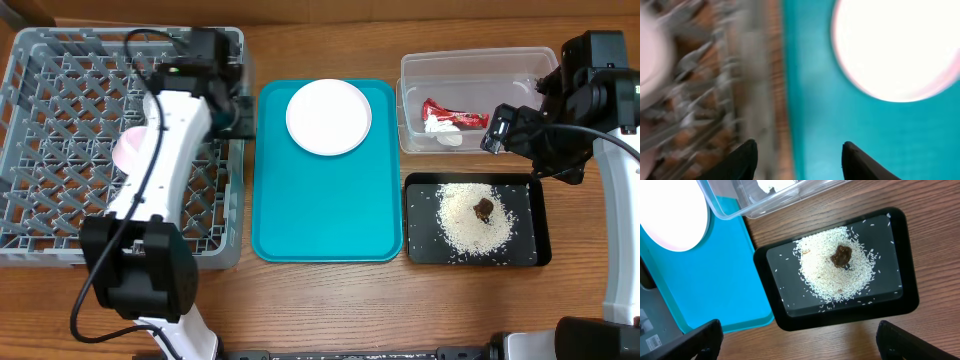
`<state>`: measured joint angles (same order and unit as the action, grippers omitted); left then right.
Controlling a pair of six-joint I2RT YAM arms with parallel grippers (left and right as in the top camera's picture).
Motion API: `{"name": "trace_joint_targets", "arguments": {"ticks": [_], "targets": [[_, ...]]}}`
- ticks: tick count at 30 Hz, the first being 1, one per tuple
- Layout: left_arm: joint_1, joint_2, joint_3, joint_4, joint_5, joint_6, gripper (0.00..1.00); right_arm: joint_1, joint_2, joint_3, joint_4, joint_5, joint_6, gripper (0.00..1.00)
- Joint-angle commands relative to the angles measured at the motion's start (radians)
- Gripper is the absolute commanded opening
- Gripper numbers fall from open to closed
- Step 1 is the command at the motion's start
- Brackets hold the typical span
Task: Sort waste into correct bins and load items into the dishwasher
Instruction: 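Grasp the edge of the white plate with the left gripper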
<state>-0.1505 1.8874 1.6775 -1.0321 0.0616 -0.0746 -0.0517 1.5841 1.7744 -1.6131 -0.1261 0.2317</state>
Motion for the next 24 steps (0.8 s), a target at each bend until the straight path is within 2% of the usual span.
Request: {"name": "trace_joint_targets", "arguments": {"ticks": [1, 10, 13, 21, 24], "targets": [[-0.087, 0.014, 0.006, 0.041, 0.044, 0.055, 0.58, 0.000, -0.002, 0.006, 0.006, 0.002, 0.000, 1.00], [-0.278, 0.108, 0.006, 0.208, 0.032, 0.143, 0.73, 0.000, -0.002, 0.006, 0.006, 0.002, 0.000, 1.00], [-0.317, 0.164, 0.006, 0.227, 0.029, 0.189, 0.74, 0.000, -0.002, 0.006, 0.005, 0.002, 0.000, 1.00], [-0.341, 0.304, 0.006, 0.203, -0.115, 0.175, 0.74, 0.000, -0.002, 0.006, 0.006, 0.002, 0.000, 1.00], [-0.341, 0.333, 0.006, 0.167, -0.116, 0.167, 0.69, 0.000, -0.002, 0.006, 0.006, 0.002, 0.000, 1.00]]}}
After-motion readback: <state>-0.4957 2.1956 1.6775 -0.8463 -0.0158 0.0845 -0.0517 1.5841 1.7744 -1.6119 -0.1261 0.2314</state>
